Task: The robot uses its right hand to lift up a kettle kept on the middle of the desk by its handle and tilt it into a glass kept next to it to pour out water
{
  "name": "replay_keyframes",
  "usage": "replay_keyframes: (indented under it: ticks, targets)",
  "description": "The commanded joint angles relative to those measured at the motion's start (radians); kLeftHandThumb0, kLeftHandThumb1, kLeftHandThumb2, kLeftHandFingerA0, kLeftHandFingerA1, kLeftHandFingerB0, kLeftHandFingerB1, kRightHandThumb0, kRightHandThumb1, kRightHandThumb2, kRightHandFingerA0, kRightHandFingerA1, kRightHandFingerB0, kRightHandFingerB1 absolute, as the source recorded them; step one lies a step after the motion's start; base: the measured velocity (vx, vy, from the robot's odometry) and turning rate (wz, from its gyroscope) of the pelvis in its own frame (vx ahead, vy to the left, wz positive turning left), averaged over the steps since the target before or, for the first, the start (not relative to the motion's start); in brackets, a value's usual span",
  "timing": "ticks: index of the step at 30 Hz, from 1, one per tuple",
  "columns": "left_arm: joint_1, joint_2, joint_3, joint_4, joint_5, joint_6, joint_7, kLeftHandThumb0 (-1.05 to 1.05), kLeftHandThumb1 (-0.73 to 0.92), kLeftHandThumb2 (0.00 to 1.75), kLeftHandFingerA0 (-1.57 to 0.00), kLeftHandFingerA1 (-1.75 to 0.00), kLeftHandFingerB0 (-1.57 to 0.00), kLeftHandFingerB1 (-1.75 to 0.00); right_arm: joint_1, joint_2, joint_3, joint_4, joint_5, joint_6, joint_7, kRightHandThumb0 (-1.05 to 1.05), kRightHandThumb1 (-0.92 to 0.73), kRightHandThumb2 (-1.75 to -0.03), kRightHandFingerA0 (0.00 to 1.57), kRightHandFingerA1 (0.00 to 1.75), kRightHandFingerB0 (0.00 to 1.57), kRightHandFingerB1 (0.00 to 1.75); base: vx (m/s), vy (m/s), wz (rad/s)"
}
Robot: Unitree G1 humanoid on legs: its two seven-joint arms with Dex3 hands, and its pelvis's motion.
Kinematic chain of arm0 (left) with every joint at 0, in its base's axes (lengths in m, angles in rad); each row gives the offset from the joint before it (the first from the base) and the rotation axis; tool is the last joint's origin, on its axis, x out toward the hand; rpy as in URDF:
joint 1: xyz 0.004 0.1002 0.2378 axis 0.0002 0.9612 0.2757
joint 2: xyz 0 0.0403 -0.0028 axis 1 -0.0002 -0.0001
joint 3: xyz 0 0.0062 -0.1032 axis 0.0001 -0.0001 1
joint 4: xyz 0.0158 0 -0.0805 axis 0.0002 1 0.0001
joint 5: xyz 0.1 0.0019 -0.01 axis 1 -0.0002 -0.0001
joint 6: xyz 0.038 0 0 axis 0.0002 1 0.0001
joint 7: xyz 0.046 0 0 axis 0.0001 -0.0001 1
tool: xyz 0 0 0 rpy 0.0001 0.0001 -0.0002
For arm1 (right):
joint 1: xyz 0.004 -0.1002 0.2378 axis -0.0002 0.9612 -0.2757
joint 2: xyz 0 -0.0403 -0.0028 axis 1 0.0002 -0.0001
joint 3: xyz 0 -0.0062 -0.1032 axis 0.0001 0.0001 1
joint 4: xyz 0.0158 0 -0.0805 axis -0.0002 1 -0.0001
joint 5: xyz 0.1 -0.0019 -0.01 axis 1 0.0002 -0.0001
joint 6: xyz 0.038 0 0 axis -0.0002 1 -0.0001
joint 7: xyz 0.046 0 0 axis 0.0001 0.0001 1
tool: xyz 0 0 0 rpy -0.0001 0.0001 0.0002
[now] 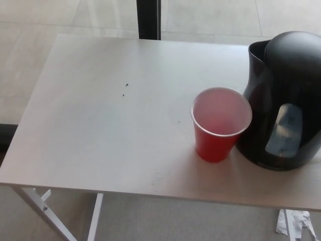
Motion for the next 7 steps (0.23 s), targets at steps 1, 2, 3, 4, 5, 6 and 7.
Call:
replay_keyframes:
  ticks: [1, 2, 3, 4, 5, 6, 7]
  targets:
    - [0.025, 0.019, 0.033, 0.042, -0.024, -0.031, 0.003, -1.05, 0.26, 1.09, -0.72, -0.49, -0.28, -1.28, -0.089, -0.084, -0.232, 0.436, 0.195, -0.043, -0.289, -0.55, -0.70, -0.61, 0.64, 0.56, 0.27, 0.41, 0.00, 0.000, 0.00]
    - [0.024, 0.019, 0.035, 0.044, -0.025, -0.032, 0.003, -1.05, 0.26, 1.09, -0.72, -0.49, -0.28, -1.28, -0.094, -0.086, -0.231, 0.443, 0.194, -0.048, -0.290, -0.55, -0.70, -0.61, 0.64, 0.56, 0.27, 0.41, 0.00, 0.000, 0.00]
    - [0.021, 0.022, 0.030, 0.051, -0.020, -0.025, 0.004, -1.05, 0.29, 1.12, -0.74, -0.47, -0.24, -1.32, -0.099, -0.073, -0.227, 0.462, 0.195, -0.051, -0.295, -0.57, -0.70, -0.61, 0.62, 0.61, 0.22, 0.37, 0.00, 0.000, 0.00]
    - [0.017, 0.042, 0.005, 0.064, -0.004, 0.003, -0.037, -1.05, 0.20, 1.11, -0.67, -0.49, -0.03, -1.45, -0.095, -0.063, -0.212, 0.490, 0.196, -0.061, -0.263, -0.63, -0.72, -0.62, 0.47, 0.78, 0.11, 0.31, 0.00, 0.000, 0.00]
    - [0.017, 0.044, 0.002, 0.066, -0.002, 0.005, -0.042, -1.05, 0.20, 1.11, -0.67, -0.49, -0.03, -1.45, -0.095, -0.065, -0.210, 0.501, 0.196, -0.065, -0.259, -0.63, -0.72, -0.62, 0.47, 0.78, 0.11, 0.31, 0.00, 0.000, 0.00]
    - [0.010, 0.075, -0.035, 0.082, 0.018, 0.060, -0.124, -1.05, 0.16, 1.03, -0.45, -0.52, -0.01, -1.33, -0.081, -0.043, -0.189, 0.497, 0.197, -0.092, -0.195, -0.64, -0.66, -0.71, 0.01, 0.21, 0.09, 0.30, 0.00, 0.000, 0.00]
    - [0.010, 0.075, -0.035, 0.082, 0.018, 0.060, -0.124, -1.05, 0.16, 1.03, -0.45, -0.52, -0.01, -1.33, -0.081, -0.043, -0.189, 0.497, 0.197, -0.092, -0.195, -0.64, -0.66, -0.71, 0.01, 0.21, 0.09, 0.30, 0.00, 0.000, 0.00]
